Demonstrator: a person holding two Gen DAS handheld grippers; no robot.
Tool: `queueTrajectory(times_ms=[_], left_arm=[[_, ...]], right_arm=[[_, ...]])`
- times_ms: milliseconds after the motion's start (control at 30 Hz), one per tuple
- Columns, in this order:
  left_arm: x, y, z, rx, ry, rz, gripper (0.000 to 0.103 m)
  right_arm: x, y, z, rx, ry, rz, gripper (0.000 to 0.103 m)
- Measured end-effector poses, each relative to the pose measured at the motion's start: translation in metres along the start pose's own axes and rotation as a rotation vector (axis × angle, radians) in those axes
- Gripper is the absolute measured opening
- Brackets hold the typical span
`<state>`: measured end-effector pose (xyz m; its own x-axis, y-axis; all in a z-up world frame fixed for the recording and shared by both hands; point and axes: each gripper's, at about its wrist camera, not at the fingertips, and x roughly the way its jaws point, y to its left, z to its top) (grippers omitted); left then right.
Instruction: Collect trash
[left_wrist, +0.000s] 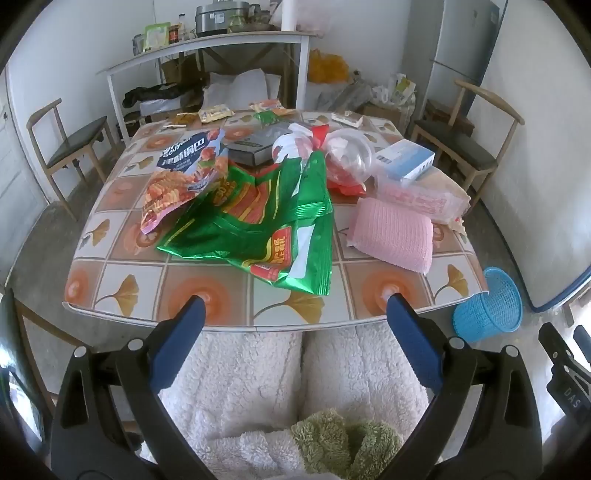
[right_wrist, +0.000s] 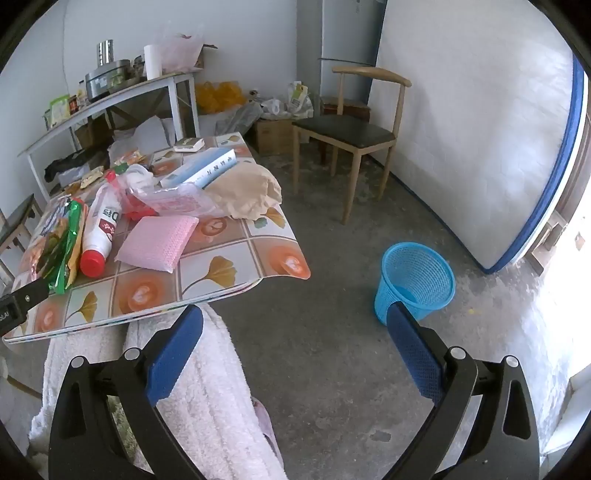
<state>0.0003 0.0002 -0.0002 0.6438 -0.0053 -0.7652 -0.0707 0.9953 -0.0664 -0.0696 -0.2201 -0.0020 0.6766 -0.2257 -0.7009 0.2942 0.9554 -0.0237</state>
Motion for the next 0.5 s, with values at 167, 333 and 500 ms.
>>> queueTrajectory(times_ms=[167, 333, 500], left_arm=[[0.0014, -0.0004, 0.0002, 0.002, 0.004, 0.002, 0.094], [-0.0005, 0.0027, -0.0023, -0.003, 0.001, 0.003, 0.094], [-0.0010, 0.0046, -0.0038, 0.000, 0.002, 0.001, 0.094]], right_arm=[[0.0007, 0.0005, 0.0006, 0.001, 0.004, 0.003, 0.097], [0.0009, 0.0032, 0.0005, -0.004, 0.000, -0.004, 0.097], [0.0010, 0.0029, 0.0013, -0.006, -0.001, -0.005, 0.097]])
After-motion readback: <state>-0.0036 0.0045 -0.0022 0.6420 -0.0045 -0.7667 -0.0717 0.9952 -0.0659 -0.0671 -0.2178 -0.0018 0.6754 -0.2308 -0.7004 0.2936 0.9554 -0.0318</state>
